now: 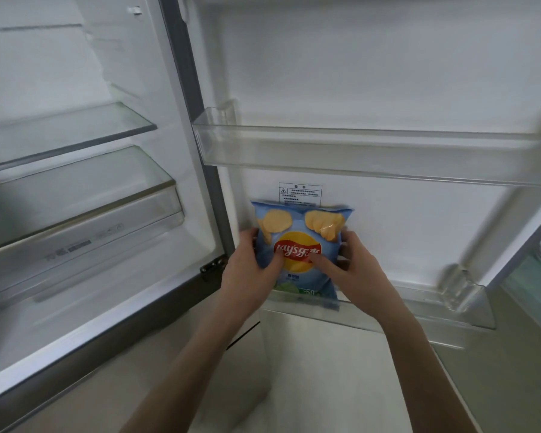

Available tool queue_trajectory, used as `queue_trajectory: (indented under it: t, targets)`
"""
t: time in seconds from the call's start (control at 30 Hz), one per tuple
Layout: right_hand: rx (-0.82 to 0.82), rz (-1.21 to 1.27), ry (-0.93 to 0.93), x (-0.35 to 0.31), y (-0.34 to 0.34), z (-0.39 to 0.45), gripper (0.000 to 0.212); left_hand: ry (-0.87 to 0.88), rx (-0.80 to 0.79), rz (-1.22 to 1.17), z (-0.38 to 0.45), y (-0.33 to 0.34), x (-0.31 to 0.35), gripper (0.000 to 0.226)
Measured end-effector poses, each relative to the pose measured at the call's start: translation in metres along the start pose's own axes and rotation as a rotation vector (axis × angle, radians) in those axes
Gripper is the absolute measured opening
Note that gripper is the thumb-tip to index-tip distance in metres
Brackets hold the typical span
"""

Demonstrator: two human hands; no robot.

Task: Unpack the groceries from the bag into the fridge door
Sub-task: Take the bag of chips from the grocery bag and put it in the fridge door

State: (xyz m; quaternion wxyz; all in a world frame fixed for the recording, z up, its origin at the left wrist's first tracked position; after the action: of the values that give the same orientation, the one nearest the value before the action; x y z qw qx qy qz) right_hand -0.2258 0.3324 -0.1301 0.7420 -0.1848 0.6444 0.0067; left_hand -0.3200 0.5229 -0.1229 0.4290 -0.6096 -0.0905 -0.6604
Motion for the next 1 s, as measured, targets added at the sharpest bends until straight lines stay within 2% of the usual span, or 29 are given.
queue_trajectory:
  t: [0.07, 0.23, 0.43, 0.53, 0.7, 0.87, 1.0]
  targets:
    - [-0.013, -0.027, 0.011, 0.002, 0.002, 0.001, 0.045, 0.037, 0.042, 0.100, 0.000, -0.003, 0.002, 0.051]
    - [-0.024, -0.115, 0.004, 0.001, 0.001, 0.000, 0.052, 0.043, 0.077, 0.173, -0.004, -0.007, 0.001, 0.058]
    - [0.126, -0.199, -0.095, -0.018, -0.023, -0.008, 0.059, 0.101, 0.154, 0.327, -0.018, -0.022, 0.012, 0.062]
    - [0.228, -0.245, -0.198, -0.028, -0.038, -0.021, 0.063, 0.180, 0.177, 0.376, -0.025, -0.030, 0.021, 0.054]
    - [0.343, -0.394, -0.300, -0.044, -0.048, -0.048, 0.065, 0.389, 0.123, 0.465, -0.037, -0.031, 0.037, 0.051]
    - [0.438, -0.673, -0.537, -0.058, -0.053, -0.087, 0.066, 0.550, 0.058, 0.489, -0.045, -0.025, 0.045, 0.057]
    - [0.532, -0.794, -0.533, -0.059, -0.060, -0.128, 0.066, 0.641, -0.021, 0.427, -0.062, -0.015, 0.053, 0.063]
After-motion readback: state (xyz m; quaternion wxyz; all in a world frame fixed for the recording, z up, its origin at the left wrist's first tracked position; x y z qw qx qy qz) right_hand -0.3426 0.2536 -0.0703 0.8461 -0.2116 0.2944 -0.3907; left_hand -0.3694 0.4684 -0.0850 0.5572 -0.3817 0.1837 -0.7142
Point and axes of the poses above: each hand's wrist, its own z-axis towards the middle knuckle, its own y-axis out of the palm, x = y × z, the point moved 8 cm from there along z, towards the middle knuckle, and after that the axes turned 12 degrees about x, right-handed, at the moved point
